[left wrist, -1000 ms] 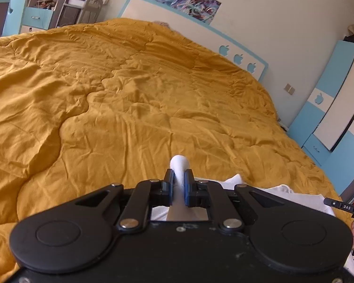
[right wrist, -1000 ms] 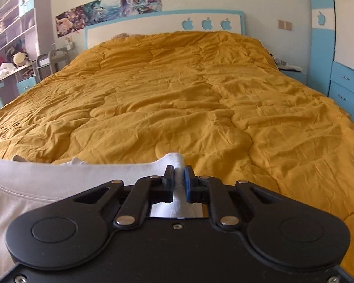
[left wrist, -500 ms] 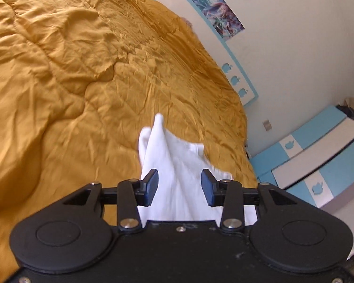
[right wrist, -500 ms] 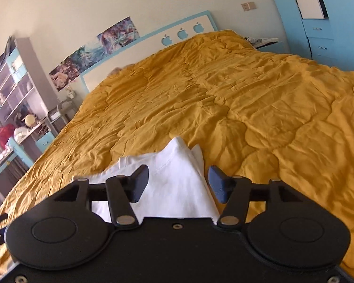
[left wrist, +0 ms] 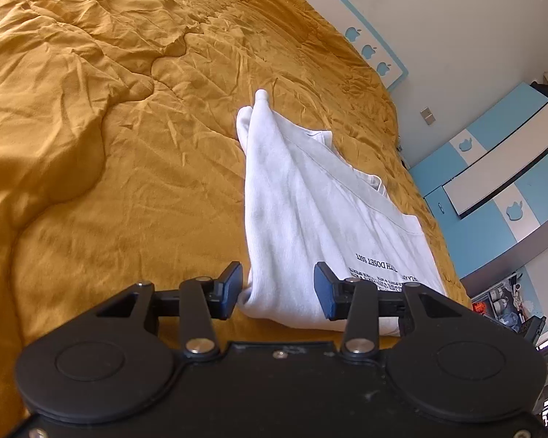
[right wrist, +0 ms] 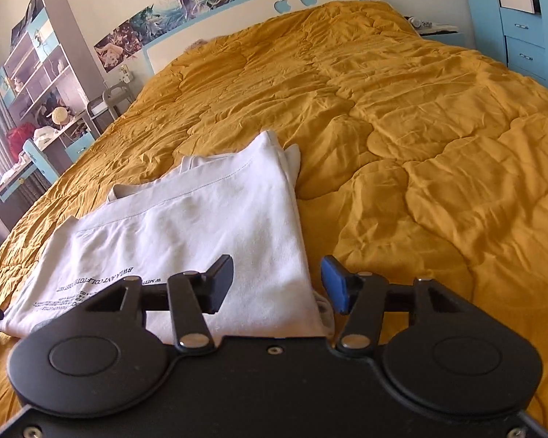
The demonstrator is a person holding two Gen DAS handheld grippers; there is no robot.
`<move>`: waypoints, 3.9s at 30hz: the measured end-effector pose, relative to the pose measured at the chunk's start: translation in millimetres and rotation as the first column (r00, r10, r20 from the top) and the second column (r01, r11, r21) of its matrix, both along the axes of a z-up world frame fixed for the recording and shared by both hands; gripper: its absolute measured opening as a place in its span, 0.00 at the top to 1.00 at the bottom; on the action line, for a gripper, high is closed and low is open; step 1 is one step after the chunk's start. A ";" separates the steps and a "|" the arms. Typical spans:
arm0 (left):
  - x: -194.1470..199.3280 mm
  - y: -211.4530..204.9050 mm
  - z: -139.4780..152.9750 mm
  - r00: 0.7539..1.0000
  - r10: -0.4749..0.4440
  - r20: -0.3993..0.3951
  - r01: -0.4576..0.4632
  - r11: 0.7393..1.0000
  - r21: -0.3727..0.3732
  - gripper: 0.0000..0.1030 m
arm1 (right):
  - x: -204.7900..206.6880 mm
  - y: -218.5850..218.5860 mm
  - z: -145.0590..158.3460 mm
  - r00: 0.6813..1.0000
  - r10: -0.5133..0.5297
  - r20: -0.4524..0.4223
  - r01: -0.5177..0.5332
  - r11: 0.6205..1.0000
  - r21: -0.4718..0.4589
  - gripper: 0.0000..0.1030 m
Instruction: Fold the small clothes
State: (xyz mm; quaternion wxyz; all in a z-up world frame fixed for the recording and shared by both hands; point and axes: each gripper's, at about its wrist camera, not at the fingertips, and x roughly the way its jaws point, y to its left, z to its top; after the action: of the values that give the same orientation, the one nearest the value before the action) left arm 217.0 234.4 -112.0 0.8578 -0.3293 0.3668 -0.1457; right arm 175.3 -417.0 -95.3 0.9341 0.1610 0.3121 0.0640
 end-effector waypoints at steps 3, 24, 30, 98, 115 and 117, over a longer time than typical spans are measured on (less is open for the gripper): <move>3.6 -0.6 -1.7 1.000 0.007 0.001 -0.007 1.000 0.001 0.59 | 0.2 -2.9 -0.1 1.000 -0.014 -0.009 0.014 1.000 0.006 0.92; 9.4 -2.2 0.6 0.999 0.025 0.037 -0.025 1.000 -0.018 0.99 | -0.4 -9.5 -1.4 1.000 0.006 -0.020 -0.005 0.998 0.055 0.94; -10.8 12.4 14.8 0.988 0.077 0.135 -0.051 0.981 -0.185 1.00 | -19.0 -25.2 13.7 0.999 -0.028 0.043 0.020 0.986 0.166 0.96; 128.5 -58.8 17.6 0.984 0.081 0.157 -0.091 0.994 0.060 0.66 | 90.0 66.0 30.9 0.986 -0.033 0.165 0.039 0.999 -0.033 0.74; 78.1 -37.8 -0.8 0.978 0.197 0.063 -0.206 0.960 0.189 0.65 | 20.4 42.4 -7.9 0.997 -0.071 0.025 0.069 0.996 0.055 0.69; 60.4 -40.8 10.5 0.974 0.206 0.094 -0.219 0.963 0.155 0.65 | 11.6 31.7 -4.3 0.994 -0.105 0.023 0.102 0.989 0.109 0.68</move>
State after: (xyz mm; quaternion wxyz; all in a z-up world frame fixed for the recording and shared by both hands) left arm 277.4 193.5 -101.5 0.9062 -0.2889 0.3068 -0.0345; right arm 186.8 -385.3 -99.6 0.9304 0.2264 0.2861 0.0345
